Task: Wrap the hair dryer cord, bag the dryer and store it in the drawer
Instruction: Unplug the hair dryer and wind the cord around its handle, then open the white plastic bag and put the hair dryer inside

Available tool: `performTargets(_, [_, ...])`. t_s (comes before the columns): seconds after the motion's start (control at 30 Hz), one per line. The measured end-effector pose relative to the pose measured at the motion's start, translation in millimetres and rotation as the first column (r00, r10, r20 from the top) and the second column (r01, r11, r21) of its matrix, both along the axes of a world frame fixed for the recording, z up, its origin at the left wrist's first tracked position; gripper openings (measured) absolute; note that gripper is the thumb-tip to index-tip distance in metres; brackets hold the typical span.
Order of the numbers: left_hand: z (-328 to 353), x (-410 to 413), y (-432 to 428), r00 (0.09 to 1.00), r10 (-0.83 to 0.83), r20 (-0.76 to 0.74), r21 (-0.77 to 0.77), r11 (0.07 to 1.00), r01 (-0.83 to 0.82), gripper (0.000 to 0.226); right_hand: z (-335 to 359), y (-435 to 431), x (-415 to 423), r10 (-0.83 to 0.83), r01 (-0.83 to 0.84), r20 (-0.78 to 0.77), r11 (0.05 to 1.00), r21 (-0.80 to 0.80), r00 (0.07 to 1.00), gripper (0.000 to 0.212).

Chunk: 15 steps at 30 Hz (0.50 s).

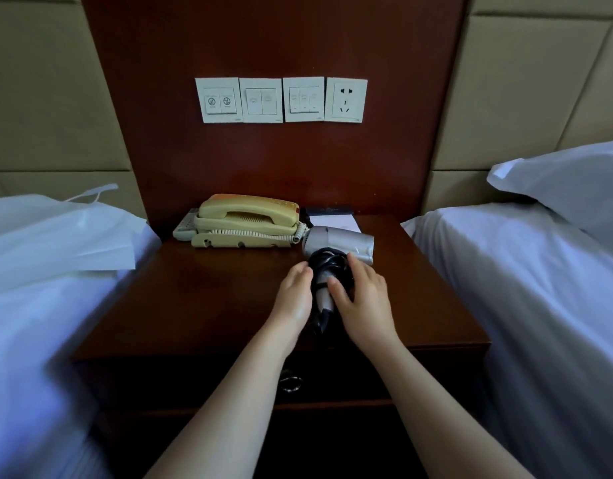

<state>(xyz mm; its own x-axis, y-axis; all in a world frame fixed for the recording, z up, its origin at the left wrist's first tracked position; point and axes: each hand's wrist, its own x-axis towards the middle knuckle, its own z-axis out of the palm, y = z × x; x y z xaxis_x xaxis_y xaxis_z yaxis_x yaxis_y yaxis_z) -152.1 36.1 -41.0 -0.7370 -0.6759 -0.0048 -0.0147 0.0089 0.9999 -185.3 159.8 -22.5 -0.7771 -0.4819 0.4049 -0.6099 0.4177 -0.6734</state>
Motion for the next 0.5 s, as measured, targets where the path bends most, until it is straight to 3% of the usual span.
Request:
performTargets(0.13, [21,36,14,0.993,-0.050,0.107,-0.275,0.958,0.077,0.032,5,4,11,-0.061,0.050,-0.198,0.997,-0.062,0.978,0.038])
performTargets(0.23, [39,71,14,0.971,-0.072,0.227,-0.521,0.834,0.183,0.026,14,4,28,0.003,-0.017,-0.222,0.998,-0.059,0.975,0.029])
performTargets(0.5, [62,153,-21,0.858,0.026,0.513,-0.671,0.636,0.382,0.014,23,-20,72,0.173,-0.195,-0.265,0.979,-0.059,0.949,0.017])
